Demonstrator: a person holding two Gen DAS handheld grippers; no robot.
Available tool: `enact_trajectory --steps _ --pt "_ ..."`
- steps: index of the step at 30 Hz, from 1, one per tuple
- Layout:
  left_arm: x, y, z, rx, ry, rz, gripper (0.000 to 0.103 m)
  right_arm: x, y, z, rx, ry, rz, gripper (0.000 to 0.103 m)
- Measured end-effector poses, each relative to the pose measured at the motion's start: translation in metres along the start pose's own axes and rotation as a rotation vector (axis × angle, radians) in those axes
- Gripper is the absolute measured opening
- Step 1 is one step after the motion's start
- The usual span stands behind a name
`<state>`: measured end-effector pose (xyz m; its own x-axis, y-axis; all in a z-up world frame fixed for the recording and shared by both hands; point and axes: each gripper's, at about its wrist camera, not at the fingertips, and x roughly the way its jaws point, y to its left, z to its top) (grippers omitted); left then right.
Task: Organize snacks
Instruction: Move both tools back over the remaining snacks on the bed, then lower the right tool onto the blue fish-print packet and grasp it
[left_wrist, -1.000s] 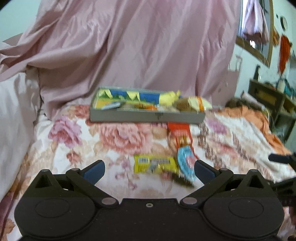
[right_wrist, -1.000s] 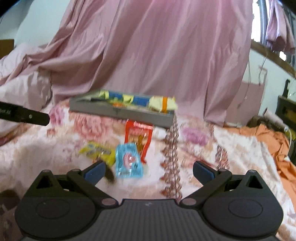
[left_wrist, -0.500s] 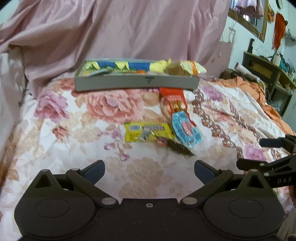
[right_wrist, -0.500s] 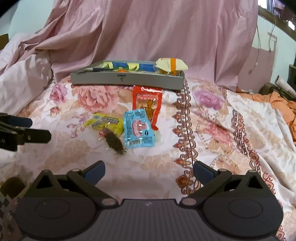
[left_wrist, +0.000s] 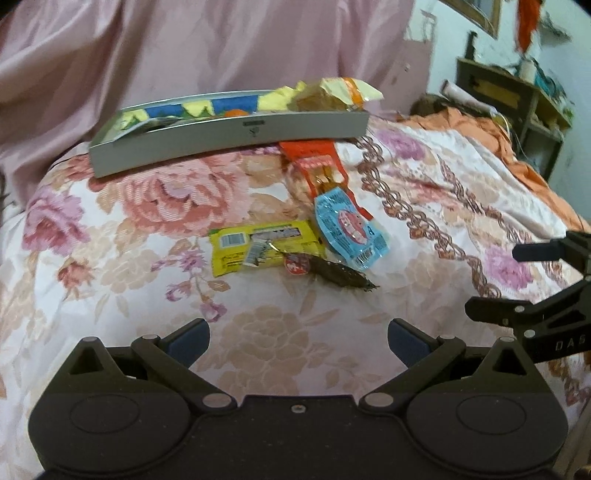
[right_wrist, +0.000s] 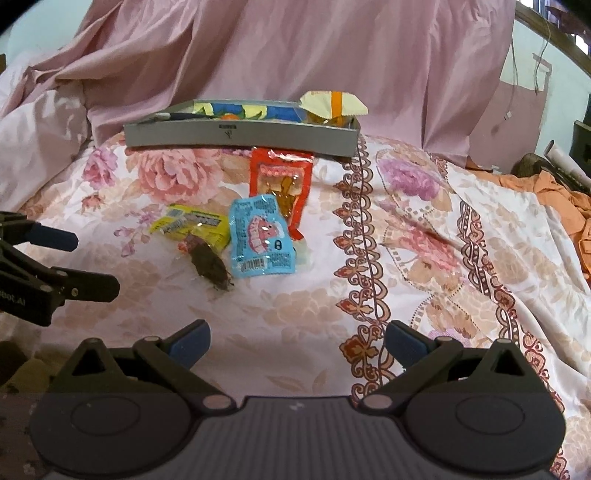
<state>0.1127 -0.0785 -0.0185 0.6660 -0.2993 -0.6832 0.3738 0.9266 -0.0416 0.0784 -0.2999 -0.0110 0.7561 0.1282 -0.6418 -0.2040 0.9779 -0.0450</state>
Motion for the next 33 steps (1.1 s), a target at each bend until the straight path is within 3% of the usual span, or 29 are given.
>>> enact_trajectory --steps 8,14,19,25,31,33 --pt "0.025 -0.01 0.011 0.198 0.031 -0.022 0.102 0.01 -0.008 0.001 0.024 0.019 -0.019 0.103" --pt "0.043 -0.013 0.023 0.211 0.051 -0.076 0.102 0.019 -0.016 0.009 0.047 -0.016 0.014 0.103" --pt "0.055 -0.006 0.026 0.049 0.074 -0.092 0.102 0.034 -0.025 0.023 0.024 -0.092 0.052 0.103" --pt "0.064 0.014 0.028 -0.23 0.054 0.048 0.102 0.056 -0.027 0.03 -0.071 -0.143 0.048 0.103" --pt "0.065 0.032 0.033 -0.433 0.062 0.036 0.102 0.082 -0.021 0.038 -0.117 -0.154 0.12 0.102" --pt "0.065 0.034 0.036 -0.457 0.059 0.031 0.102 0.086 -0.013 0.04 -0.159 -0.158 0.123 0.096"
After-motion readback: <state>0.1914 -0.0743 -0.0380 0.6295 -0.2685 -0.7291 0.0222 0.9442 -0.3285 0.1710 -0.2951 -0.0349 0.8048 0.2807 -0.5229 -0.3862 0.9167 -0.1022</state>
